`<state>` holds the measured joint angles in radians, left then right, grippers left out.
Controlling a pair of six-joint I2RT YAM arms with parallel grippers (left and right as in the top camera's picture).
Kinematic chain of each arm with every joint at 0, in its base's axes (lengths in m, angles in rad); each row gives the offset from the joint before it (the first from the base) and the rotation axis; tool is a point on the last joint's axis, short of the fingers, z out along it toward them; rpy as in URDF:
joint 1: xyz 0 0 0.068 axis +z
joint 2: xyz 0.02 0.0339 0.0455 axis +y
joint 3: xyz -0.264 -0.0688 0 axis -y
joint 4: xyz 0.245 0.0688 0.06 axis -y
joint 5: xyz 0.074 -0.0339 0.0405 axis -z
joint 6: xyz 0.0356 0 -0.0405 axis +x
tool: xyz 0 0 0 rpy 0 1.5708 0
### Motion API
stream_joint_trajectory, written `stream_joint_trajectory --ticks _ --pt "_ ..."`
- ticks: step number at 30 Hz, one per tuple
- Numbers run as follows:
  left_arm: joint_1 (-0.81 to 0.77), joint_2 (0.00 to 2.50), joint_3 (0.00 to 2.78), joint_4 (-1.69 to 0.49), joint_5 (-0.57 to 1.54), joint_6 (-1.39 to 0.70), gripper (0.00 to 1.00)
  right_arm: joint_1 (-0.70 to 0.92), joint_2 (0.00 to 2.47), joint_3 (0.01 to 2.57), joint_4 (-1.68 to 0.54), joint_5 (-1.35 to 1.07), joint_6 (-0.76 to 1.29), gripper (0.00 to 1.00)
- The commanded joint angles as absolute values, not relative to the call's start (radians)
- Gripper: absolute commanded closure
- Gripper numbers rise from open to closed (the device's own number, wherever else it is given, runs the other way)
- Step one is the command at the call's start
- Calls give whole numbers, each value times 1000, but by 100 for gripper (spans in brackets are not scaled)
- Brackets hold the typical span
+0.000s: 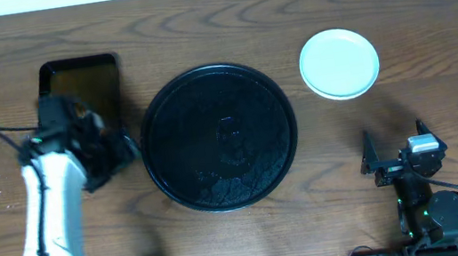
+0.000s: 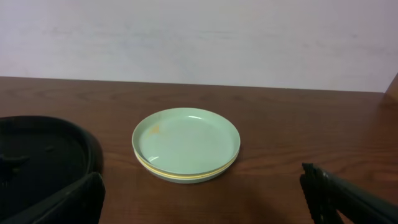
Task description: Clean dirty plates on tray and stack at the side
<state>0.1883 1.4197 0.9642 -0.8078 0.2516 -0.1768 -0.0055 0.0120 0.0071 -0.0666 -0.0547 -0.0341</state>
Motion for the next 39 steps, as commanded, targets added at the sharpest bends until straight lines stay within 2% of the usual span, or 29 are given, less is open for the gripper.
stream_joint_trajectory --ticks 1,6,14,21,31,39 --pt "136 1320 805 -648 189 -120 15 -14 7 6 -72 -50 -42 1" --pt "101 1189 565 -379 189 -120 15 -14 7 6 -72 -50 -42 1" --pt "101 893 285 -123 189 -120 15 -14 7 6 -72 -50 -42 1" --pt "101 638 113 -68 189 -120 15 -14 7 6 -72 -50 -42 1" --pt "98 505 4 40 190 -121 15 -14 7 6 -72 -50 -42 1" --pt "87 400 4 44 189 -120 15 -14 7 6 -72 -50 -42 1"
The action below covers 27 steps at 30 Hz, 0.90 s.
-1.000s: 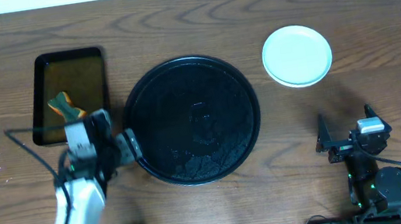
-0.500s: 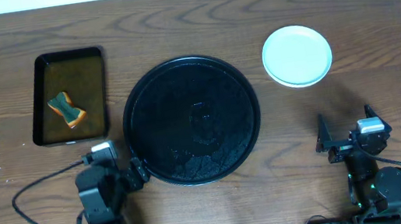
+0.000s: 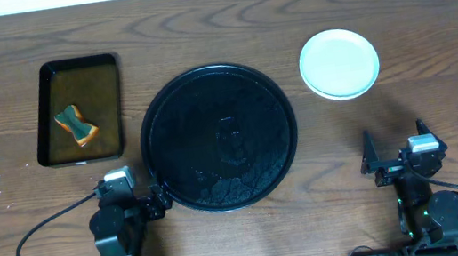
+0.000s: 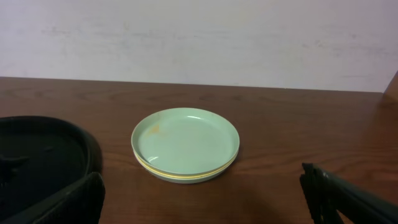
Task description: Clean dirty plates on tray and stack at the side
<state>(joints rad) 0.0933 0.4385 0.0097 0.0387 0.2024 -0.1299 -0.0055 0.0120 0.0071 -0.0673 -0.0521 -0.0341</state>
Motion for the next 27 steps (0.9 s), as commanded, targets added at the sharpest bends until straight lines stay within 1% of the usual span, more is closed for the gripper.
stream_joint_trajectory --ticks 1,5,10,19,27 --pt "86 378 4 31 189 -110 15 -14 7 6 -72 -50 -42 1" --pt "68 289 4 -59 173 -80 15 -14 7 6 -72 -50 -42 1" --pt "41 196 4 -58 174 -79 15 -14 7 6 -72 -50 -42 1" --pt "-9 118 4 -60 164 -79 15 -14 7 6 -72 -50 -42 1" --pt "-33 1 4 -60 168 -79 15 -14 7 6 -72 -50 -42 1"
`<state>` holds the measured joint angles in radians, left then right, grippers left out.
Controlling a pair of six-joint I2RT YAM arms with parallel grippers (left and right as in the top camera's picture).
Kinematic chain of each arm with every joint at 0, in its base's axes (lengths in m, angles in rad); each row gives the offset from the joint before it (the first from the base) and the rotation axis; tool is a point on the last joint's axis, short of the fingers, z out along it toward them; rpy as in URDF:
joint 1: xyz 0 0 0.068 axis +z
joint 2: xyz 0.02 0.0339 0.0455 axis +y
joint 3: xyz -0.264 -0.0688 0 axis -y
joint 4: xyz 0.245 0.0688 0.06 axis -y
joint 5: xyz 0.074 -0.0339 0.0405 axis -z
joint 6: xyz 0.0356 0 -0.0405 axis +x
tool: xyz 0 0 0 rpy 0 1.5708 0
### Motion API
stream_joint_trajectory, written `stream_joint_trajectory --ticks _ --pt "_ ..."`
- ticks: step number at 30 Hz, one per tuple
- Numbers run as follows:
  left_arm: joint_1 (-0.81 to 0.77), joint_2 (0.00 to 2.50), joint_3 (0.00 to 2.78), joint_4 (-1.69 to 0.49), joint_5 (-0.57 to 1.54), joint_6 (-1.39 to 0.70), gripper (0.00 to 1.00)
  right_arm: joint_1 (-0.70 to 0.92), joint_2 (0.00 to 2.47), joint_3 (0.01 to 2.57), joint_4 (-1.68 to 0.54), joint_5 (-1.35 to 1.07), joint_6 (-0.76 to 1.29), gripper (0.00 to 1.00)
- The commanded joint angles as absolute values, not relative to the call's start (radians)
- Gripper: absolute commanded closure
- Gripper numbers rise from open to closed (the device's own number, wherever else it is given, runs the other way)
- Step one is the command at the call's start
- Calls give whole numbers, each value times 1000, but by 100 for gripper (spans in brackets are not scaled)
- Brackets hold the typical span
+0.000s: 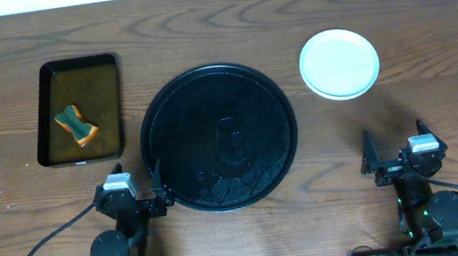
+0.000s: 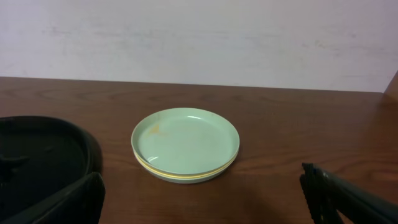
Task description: Clean dirty plates on tray and stack at the side
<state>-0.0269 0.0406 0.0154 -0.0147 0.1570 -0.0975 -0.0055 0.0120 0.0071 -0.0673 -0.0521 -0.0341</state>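
Two pale green plates (image 1: 338, 63) sit stacked on the table at the back right, to the right of the round black tray (image 1: 155, 111), which holds no plates. In the right wrist view the stack (image 2: 185, 144) shows a faint orange speck near its left rim. An orange sponge (image 1: 76, 124) lies in the black rectangular bin (image 1: 41, 118) at the left. My left gripper (image 1: 129, 194) rests open at the front left, by the tray's near rim. My right gripper (image 1: 394, 136) (image 2: 200, 179) stands open at the front right, well short of the stack.
The bin holds brownish liquid around the sponge. A pale wall runs behind the table's far edge. Bare wood lies between the tray and the plate stack, and around both grippers.
The left gripper has shifted a little toward the tray at the front edge. The right arm, plates and sponge are where they were.
My left arm first reached out over the bin at the left, hiding the sponge. Then it was back at the front edge and the sponge lay uncovered in the bin. Now it sits folded near the tray. The right gripper stayed open and still throughout.
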Motion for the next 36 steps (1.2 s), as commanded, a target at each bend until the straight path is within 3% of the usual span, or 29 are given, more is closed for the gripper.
stream_joint_trajectory --ticks 1,9,16,36 --pt "-33 1 4 -60 168 -79 15 -14 7 6 -72 -50 -42 1" --pt "-33 2 4 -60 167 -78 15 -14 7 6 -72 -50 -42 1" --pt "-33 2 4 -61 172 57 15 -14 7 6 -72 -50 -42 1" --pt "-32 2 4 -64 150 86 15 -14 7 6 -72 -50 -42 1"
